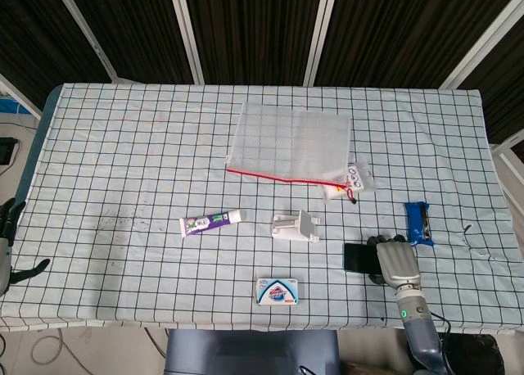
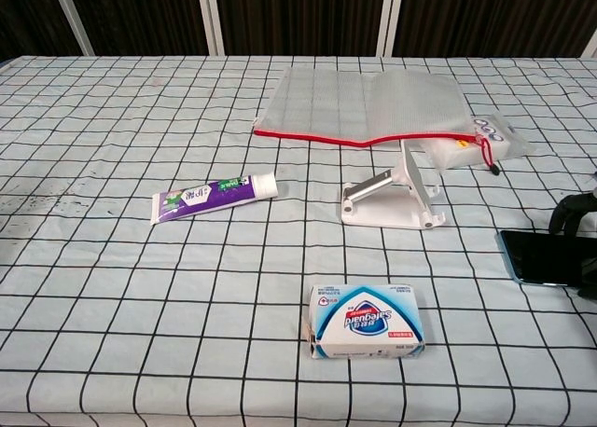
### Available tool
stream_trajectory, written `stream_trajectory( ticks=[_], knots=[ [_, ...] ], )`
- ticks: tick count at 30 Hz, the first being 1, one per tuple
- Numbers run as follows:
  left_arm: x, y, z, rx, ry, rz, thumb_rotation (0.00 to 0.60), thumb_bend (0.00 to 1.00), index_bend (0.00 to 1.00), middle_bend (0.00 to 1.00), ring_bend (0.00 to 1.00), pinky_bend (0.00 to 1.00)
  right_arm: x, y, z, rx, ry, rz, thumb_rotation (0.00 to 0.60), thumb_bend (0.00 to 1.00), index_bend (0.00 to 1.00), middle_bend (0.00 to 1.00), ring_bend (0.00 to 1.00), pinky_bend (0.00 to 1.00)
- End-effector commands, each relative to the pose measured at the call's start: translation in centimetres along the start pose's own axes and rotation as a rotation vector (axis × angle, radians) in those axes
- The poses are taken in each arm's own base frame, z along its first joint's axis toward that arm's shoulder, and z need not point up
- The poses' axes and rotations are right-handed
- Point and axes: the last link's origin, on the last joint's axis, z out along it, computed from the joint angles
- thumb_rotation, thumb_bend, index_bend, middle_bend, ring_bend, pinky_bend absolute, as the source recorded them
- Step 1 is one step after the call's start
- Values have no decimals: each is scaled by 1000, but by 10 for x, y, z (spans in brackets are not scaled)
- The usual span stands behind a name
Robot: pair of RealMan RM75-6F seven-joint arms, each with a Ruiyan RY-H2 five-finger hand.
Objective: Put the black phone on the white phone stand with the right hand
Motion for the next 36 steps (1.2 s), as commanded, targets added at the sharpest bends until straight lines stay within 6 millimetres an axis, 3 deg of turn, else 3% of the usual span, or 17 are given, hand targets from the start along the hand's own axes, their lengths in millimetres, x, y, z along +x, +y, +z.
stream_trajectory(
  ticks=[1,9,16,26,36],
  knots=[
    [0,0,0,1,-1,-1,600,0,0,0,0,0,1,1,-1,4,1,6,600,447,475,494,457,302],
    [0,0,0,3,-4,-6,600,0,0,0,0,0,15,-2,-2,34,61,58,600,448,475,494,457,302],
    [0,0,0,4,-4,-7,600,0,0,0,0,0,43,-4,1,68,149,281,600,447,476,488,457,302],
    [-1,1,0,1,-4,-10,600,0,0,0,0,0,74,-20,18,136,162,781,600,446,476,486,455,302],
    [-1,1,1,-3,-6,-12,600,0,0,0,0,0,77,-43,36,270,187,990,600,446,476,478,442,299]
  ],
)
